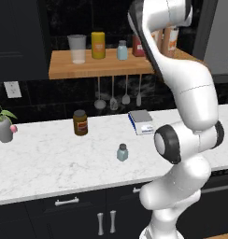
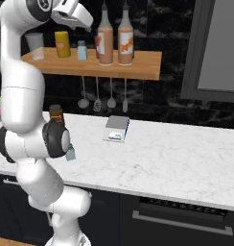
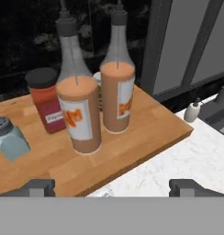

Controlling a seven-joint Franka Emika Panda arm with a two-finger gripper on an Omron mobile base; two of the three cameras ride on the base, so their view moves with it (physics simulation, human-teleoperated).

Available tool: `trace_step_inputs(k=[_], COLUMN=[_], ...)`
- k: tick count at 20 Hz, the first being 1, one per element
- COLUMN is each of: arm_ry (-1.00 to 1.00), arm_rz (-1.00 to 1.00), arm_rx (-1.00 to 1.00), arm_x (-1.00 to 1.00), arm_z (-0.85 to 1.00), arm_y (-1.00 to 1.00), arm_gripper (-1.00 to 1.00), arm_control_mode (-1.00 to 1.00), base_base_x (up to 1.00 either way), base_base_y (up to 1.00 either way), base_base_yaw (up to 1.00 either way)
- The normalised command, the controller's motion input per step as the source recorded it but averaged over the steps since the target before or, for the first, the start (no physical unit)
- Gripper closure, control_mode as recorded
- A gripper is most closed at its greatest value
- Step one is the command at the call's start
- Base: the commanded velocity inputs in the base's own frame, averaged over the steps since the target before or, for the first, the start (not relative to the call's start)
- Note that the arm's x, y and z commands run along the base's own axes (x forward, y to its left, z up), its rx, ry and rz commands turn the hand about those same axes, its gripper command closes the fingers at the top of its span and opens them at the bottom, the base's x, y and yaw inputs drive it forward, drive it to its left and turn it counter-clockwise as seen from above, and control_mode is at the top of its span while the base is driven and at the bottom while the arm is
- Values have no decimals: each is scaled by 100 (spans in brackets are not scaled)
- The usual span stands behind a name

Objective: Put the shaker and condiment bottle from the counter next to their counterparts in the cabinet.

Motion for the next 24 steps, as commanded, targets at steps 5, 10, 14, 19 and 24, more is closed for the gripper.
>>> trace_step_inputs(k=[5, 10, 14, 19, 24], arm_ry=[-41, -40, -22, -8, 2], arm_rz=[10, 14, 8, -1, -6], arm_rx=[-14, -14, -12, -15, -12], arm_x=[-38, -23, -23, -27, -7], arm_z=[-100, -100, -96, -88, -78], arm_y=[0, 0, 7, 44, 56], arm_gripper=[-100, -100, -100, -100, -100], arm_control_mode=[-100, -100, -100, -100, -100], base_base_x=[0, 0, 0, 0, 0], base_base_y=[0, 0, 0, 0, 0], base_base_yaw=[0, 0, 0, 0, 0])
